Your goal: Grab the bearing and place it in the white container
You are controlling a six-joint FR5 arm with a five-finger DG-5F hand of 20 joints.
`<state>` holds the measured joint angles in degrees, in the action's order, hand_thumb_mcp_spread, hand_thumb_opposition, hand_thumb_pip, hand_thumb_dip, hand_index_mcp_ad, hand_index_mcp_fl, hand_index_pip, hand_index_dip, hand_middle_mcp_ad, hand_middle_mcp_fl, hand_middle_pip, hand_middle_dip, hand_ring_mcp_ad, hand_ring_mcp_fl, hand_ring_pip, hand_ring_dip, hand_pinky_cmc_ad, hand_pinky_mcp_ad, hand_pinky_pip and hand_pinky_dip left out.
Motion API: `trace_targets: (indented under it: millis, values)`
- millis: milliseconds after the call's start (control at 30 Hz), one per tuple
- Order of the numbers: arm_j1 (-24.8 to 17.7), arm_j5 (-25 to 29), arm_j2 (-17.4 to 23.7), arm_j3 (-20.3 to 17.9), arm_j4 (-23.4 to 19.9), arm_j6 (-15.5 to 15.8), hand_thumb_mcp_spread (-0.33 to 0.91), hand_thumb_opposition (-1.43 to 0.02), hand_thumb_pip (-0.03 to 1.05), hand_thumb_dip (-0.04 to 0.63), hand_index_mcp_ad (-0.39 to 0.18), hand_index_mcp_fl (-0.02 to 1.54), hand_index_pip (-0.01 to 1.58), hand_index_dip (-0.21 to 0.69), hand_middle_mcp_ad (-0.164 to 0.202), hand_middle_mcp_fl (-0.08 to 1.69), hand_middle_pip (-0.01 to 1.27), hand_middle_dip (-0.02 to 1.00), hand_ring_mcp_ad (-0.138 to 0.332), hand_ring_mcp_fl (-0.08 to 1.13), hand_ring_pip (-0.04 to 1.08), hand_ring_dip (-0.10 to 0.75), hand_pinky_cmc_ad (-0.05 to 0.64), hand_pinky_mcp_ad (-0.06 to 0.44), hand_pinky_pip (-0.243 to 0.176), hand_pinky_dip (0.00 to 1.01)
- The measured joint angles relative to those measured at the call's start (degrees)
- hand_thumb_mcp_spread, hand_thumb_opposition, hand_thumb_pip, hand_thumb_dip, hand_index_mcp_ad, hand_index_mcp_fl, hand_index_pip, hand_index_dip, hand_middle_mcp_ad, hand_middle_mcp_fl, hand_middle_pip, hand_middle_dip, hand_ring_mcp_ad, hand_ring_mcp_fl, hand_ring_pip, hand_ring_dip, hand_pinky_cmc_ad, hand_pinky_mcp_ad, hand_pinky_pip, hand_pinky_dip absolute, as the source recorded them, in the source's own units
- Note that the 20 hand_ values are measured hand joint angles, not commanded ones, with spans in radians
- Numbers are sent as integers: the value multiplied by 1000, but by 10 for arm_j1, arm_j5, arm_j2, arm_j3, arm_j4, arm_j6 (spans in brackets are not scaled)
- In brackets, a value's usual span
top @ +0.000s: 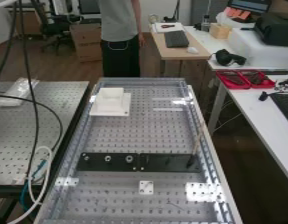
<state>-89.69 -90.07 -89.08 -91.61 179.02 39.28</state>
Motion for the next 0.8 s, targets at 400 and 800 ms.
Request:
trace_targets:
  millis: [400,800]
  values:
    - [4,-1,5,-7,-4,0,246,-494,332,49,-9,16,51,124,38,3,93,143,73,0,38,75,223,197,-58,257]
    - [7,5,6,-34,-22,-5,265,-691,372,51,-12,26,68,176,42,7,129,208,155,-2,73,112,400,316,-106,380]
